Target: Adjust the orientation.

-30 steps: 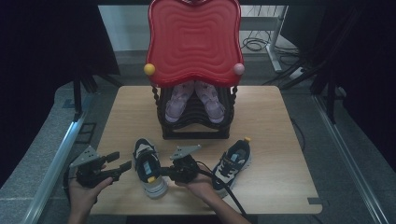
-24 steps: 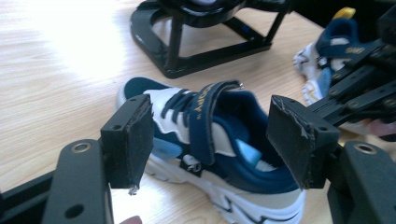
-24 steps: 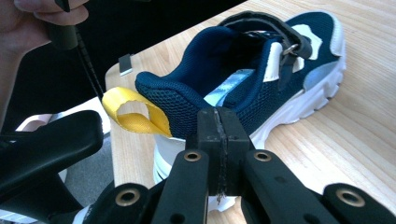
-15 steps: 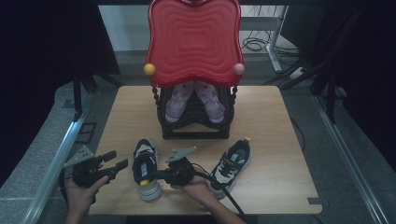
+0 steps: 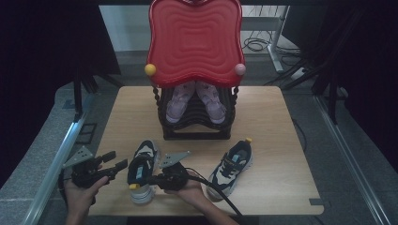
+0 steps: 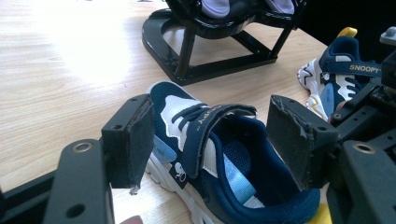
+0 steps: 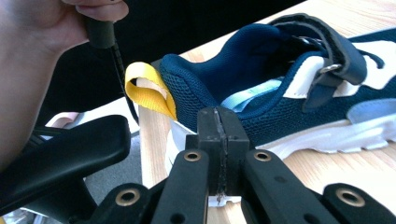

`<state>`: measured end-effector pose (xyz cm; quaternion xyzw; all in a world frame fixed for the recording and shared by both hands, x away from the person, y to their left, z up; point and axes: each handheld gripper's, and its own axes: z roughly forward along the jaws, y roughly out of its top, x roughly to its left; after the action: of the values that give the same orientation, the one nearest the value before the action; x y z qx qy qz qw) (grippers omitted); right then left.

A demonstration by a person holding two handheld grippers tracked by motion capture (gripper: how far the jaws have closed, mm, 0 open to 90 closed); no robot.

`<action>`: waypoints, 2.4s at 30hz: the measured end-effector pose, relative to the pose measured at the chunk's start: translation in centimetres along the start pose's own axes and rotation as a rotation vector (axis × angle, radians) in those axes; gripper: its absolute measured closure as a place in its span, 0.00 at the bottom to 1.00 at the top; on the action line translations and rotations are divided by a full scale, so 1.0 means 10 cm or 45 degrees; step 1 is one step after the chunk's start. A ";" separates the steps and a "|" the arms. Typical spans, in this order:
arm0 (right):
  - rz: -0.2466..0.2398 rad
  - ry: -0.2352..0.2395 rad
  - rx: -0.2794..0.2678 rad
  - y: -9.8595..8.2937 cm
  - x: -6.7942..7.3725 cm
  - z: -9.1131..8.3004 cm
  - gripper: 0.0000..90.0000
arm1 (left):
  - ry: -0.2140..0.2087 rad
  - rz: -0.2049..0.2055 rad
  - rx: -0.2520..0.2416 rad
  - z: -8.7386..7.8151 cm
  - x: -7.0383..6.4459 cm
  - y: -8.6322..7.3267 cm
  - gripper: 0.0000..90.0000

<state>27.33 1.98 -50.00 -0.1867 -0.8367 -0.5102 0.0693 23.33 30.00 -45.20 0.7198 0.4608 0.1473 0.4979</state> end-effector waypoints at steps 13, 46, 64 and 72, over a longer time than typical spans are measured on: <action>-0.001 0.048 -0.035 0.02 0.05 0.18 1.00 | 0.012 -0.016 -0.006 -0.02 0.02 0.00 0.37; -0.085 0.039 -0.032 0.13 0.17 0.41 1.00 | 0.040 -0.039 -0.032 -0.12 0.08 0.00 0.37; -0.079 -0.151 -0.082 -0.09 0.07 -0.72 0.99 | 0.033 -0.034 -0.010 -0.04 0.03 0.00 0.36; -0.075 -0.234 -0.141 -0.17 0.04 -1.15 1.00 | 0.026 -0.032 -0.025 -0.05 -0.01 0.02 0.36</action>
<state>25.41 -8.78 -45.89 -0.2117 -0.8152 -0.5382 -0.0332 23.00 30.20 -44.75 0.7075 0.4734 0.1528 0.5019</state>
